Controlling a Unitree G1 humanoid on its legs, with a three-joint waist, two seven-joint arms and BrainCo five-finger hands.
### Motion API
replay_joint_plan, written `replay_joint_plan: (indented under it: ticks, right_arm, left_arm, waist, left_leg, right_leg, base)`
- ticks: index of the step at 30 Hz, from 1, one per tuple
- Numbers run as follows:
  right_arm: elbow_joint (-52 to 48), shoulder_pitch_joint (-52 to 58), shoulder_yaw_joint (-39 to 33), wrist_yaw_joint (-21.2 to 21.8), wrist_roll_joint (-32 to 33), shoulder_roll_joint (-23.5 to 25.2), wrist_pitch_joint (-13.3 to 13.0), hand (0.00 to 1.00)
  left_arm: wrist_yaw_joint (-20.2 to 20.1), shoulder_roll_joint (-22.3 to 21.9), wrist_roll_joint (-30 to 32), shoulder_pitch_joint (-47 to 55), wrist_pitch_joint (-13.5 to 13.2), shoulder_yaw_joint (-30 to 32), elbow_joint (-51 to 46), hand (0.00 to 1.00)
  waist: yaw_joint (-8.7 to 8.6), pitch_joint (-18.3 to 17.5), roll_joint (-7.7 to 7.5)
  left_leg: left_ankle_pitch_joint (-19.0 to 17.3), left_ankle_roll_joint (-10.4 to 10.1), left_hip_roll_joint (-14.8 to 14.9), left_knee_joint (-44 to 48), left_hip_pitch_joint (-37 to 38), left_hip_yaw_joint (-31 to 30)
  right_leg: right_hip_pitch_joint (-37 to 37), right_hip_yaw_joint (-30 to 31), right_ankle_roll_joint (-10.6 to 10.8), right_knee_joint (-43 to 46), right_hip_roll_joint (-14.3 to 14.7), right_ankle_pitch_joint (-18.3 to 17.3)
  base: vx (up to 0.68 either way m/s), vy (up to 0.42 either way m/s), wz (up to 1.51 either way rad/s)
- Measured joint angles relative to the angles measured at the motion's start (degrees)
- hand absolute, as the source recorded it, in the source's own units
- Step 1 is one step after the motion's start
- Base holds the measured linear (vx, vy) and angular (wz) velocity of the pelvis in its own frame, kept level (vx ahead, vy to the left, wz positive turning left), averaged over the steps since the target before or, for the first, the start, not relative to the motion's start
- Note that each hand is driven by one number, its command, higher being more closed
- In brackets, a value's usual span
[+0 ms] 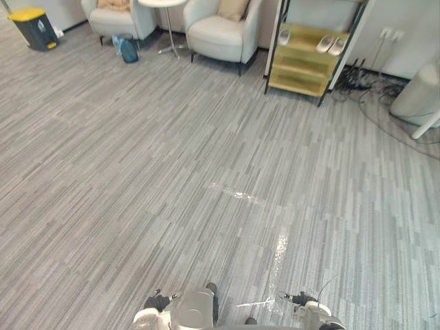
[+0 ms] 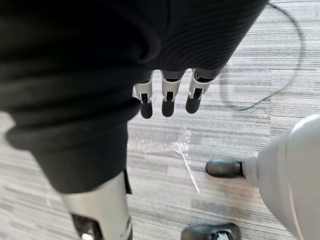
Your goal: Pick up cushions and gather them together orderly.
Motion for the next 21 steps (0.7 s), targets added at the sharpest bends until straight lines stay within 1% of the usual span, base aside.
replay_joint_plan:
  ticks: [1, 2, 3, 4, 5, 6, 7, 8, 9, 10, 11, 12, 13, 14, 15, 16, 17, 18, 19, 20, 21]
  right_arm:
    - [0.0, 0.0, 0.0, 0.0, -0.1, -0.1, 0.0, 0.00]
    - [0.0, 0.0, -0.1, 0.1, -0.2, -0.7, -0.4, 0.00]
    - [0.0, -0.1, -0.1, 0.1, -0.5, -1.0, -0.6, 0.00]
    - [0.0, -0.2, -0.1, 0.2, -0.6, -1.0, -0.6, 0.00]
    - [0.1, -0.1, 0.1, 0.7, -1.1, -0.9, -0.5, 0.00]
    - [0.2, 0.1, 1.4, 1.0, -1.6, -0.9, -0.5, 0.00]
    - [0.3, 0.4, 2.0, 1.1, -1.8, -0.9, -0.5, 0.00]
    - [0.3, 1.2, 2.8, 1.2, -2.1, -0.8, -0.6, 0.00]
    - [0.2, 1.5, 3.0, 1.2, -2.1, -0.8, -0.6, 0.00]
    - [0.3, 1.5, 3.4, 1.2, -2.2, -1.1, -0.7, 0.00]
    - [0.3, 1.6, 3.4, 1.2, -2.2, -1.2, -0.7, 0.00]
    - [0.3, 2.4, 3.5, 1.2, -2.2, -1.7, -0.6, 0.00]
    - [0.2, 2.8, 3.4, 1.3, -1.7, -1.9, -0.6, 0.00]
    - [0.2, 2.7, 3.6, 1.3, -1.7, -1.9, -0.6, 0.00]
    - [0.2, 2.9, 4.2, 1.2, -1.6, -2.0, -0.6, 0.00]
    - [0.3, 3.2, 4.9, 1.2, -1.6, -2.0, -0.5, 0.00]
    - [0.3, 3.4, 5.4, 1.2, -1.6, -1.9, -0.4, 0.00]
    - [0.6, 3.6, 6.2, 1.2, -1.7, -2.7, -0.5, 0.00]
    - [0.6, 3.5, 6.2, 1.2, -1.7, -2.5, -0.6, 0.00]
    - [0.6, 2.6, 6.1, 1.1, -1.5, -2.5, -0.7, 0.00]
    - [0.6, 2.3, 6.0, 1.0, -1.5, -2.6, -0.7, 0.00]
  left_arm:
    - [0.0, 0.1, 0.0, 0.1, 0.0, 0.0, 0.1, 0.00]
    - [0.0, 0.1, 0.0, 0.0, 0.0, -0.3, 0.5, 0.00]
    - [-0.1, 0.1, 0.0, 0.0, 0.0, -0.5, 1.0, 0.00]
    - [-0.1, 0.1, 0.0, 0.0, 0.0, -0.5, 1.4, 0.00]
    - [0.0, 0.3, 0.0, 0.6, 0.0, -0.9, 2.1, 0.00]
    - [0.0, 0.6, -0.1, 1.4, -0.1, -1.4, 3.3, 0.00]
    - [0.0, 0.6, -0.1, 1.8, -0.1, -1.5, 3.7, 0.00]
    - [0.1, 0.6, -0.1, 2.4, -0.1, -1.5, 4.5, 0.00]
    - [0.2, 0.6, -0.1, 2.5, -0.1, -1.5, 4.9, 0.00]
    - [0.2, 0.6, -0.1, 2.8, -0.1, -1.5, 5.2, 0.00]
    - [0.3, 0.6, -0.1, 2.8, -0.1, -1.6, 5.2, 0.00]
    - [0.3, 0.7, -0.1, 2.7, -0.1, -2.7, 5.2, 0.00]
    - [0.3, 0.6, -0.1, 2.6, -0.1, -3.1, 5.1, 0.00]
    - [0.1, 0.6, 0.0, 2.5, -0.1, -3.3, 5.1, 0.00]
    - [0.3, 1.4, -0.1, 2.0, -0.1, -4.3, 5.1, 0.00]
    - [0.4, 2.1, -0.1, 1.3, -0.1, -5.1, 4.8, 0.00]
    - [0.4, 2.3, -0.1, 1.1, -0.2, -5.3, 4.5, 0.00]
    - [0.4, 1.7, -0.1, 0.6, -0.5, -5.1, 3.2, 0.00]
    - [0.3, 1.6, -0.1, 0.7, -0.5, -5.1, 3.0, 0.00]
    - [0.3, 0.6, -0.1, 0.6, -0.4, -5.3, 2.5, 0.00]
    - [0.1, 0.1, -0.1, 0.4, -0.4, -5.4, 2.5, 0.00]
  waist:
    - [0.08, -0.3, 0.08]
    - [0.02, -0.7, 0.96]
    - [0.04, -0.6, 1.82]
    - [0.04, -0.4, 2.18]
    - [-0.16, -0.2, 2.45]
    - [-0.58, -0.5, 2.68]
    - [-0.92, -0.7, 2.81]
    - [-1.92, -2.0, 2.46]
    - [-2.10, -2.2, 2.36]
    - [-2.40, -3.0, 2.17]
    - [-2.97, -3.1, 1.82]
    - [-4.02, -3.1, 1.01]
    - [-4.30, -3.0, 0.29]
    - [-4.39, -2.9, -0.11]
    - [-4.92, -3.0, -1.30]
    - [-5.03, -3.2, -2.60]
    - [-5.02, -3.2, -3.15]
    - [-4.36, -3.8, -1.81]
    - [-4.32, -4.0, -1.71]
    - [-4.38, -3.4, -0.81]
    - [-4.21, -2.9, 0.29]
  left_leg:
    - [-0.2, 0.3, 0.1, -0.7, 0.8, 0.0]
    - [-1.4, 1.2, 0.5, -3.0, 4.2, 0.2]
    - [-1.7, 1.2, 1.1, -5.7, 7.7, 1.3]
    - [-1.7, 1.3, 1.2, -7.3, 9.8, 2.1]
    - [-1.9, 1.6, 1.0, -10.7, 14.8, 4.6]
    - [-2.2, 2.1, 0.4, -12.9, 18.1, 6.8]
    - [-2.6, 2.2, 0.1, -13.9, 18.4, 7.5]
    - [-4.2, 2.3, -0.4, -15.3, 19.2, 8.5]
    - [-4.4, 2.2, -0.5, -15.6, 19.2, 8.7]
    - [-5.2, 1.6, -0.8, -16.4, 19.3, 9.2]
    - [-5.3, 1.5, -1.1, -17.0, 19.8, 9.2]
    - [-5.0, 0.9, -1.9, -17.7, 20.1, 8.8]
    - [-4.7, 0.7, -2.7, -17.3, 20.3, 8.6]
    - [-4.8, 0.5, -3.1, -17.2, 20.4, 8.4]
    - [-5.2, -0.1, -4.2, -17.2, 21.1, 5.5]
    - [-6.0, -1.2, -5.0, -17.2, 22.1, 2.9]
    - [-6.3, -1.7, -5.3, -17.0, 22.3, 2.3]
    - [-9.3, -2.2, -3.4, -13.3, 21.2, 0.6]
    - [-10.1, -3.3, -2.9, -10.9, 19.9, 0.5]
    - [-12.6, -6.8, 0.1, 5.5, 12.2, -0.2]
    - [-12.6, -7.8, 1.9, 14.3, 8.3, 0.0]
  right_leg:
    - [-0.2, 0.5, 0.3, 1.0, 0.0, 0.2]
    - [-1.5, 0.8, 0.3, 6.0, 0.4, 0.1]
    - [-3.6, 0.3, 0.6, 13.1, 0.4, -0.1]
    - [-4.9, 0.0, 0.7, 17.1, 0.3, -0.2]
    - [-8.0, -2.0, -0.2, 27.0, -1.3, -1.7]
    - [-10.2, -4.6, -1.2, 31.9, -3.6, -3.5]
    - [-11.2, -5.6, -0.9, 32.5, -4.3, -4.2]
    - [-13.9, -6.9, -0.3, 30.1, -5.3, -5.5]
    - [-14.6, -7.1, -0.1, 28.7, -5.3, -5.6]
    - [-16.6, -7.8, 0.4, 21.4, -5.0, -5.5]
    - [-17.3, -8.5, 0.7, 15.5, -4.8, -4.5]
    - [-17.9, -8.5, 1.3, 5.6, -4.7, -0.7]
    - [-18.4, -8.1, 1.9, 2.1, -4.9, 1.7]
    - [-18.6, -7.8, 1.9, 1.5, -5.1, 2.6]
    - [-18.7, -6.7, 0.8, 0.4, -5.2, 5.2]
    - [-17.8, -6.4, -1.0, 0.8, -5.2, 7.0]
    - [-17.8, -6.4, -1.1, 1.2, -5.2, 7.8]
    - [-17.6, -7.7, -1.9, 3.9, -4.1, 5.2]
    - [-17.7, -7.5, -2.0, 4.3, -4.0, 4.2]
    - [-15.9, -9.2, -2.3, 2.9, -2.8, 1.0]
    - [-14.2, -9.8, -2.5, 2.1, -1.7, 0.7]
  base:
    - [0.28, 0.198, -0.23]
    - [0.26, 0.184, -0.30]
    - [0.25, 0.176, -0.41]
    - [0.16, 0.142, -0.66]
    - [0.12, 0.149, -0.79]
    - [0.09, 0.153, -0.78]
    - [0.02, 0.152, -0.63]
    - [0.00, 0.113, -0.39]
    - [0.05, 0.131, -0.54]
    - [0.15, 0.103, -0.37]
    - [0.25, 0.093, -0.21]
    - [0.33, 0.046, 0.14]
    - [0.31, 0.007, 0.21]
    - [0.33, -0.060, 0.45]
    - [0.34, -0.143, 0.88]
    - [0.36, -0.185, 1.00]
    - [0.38, -0.227, 0.90]
    - [0.30, -0.157, 0.47]
    - [0.38, -0.190, 0.74]
    - [0.27, -0.135, 0.61]
    - [0.27, -0.147, 0.58]
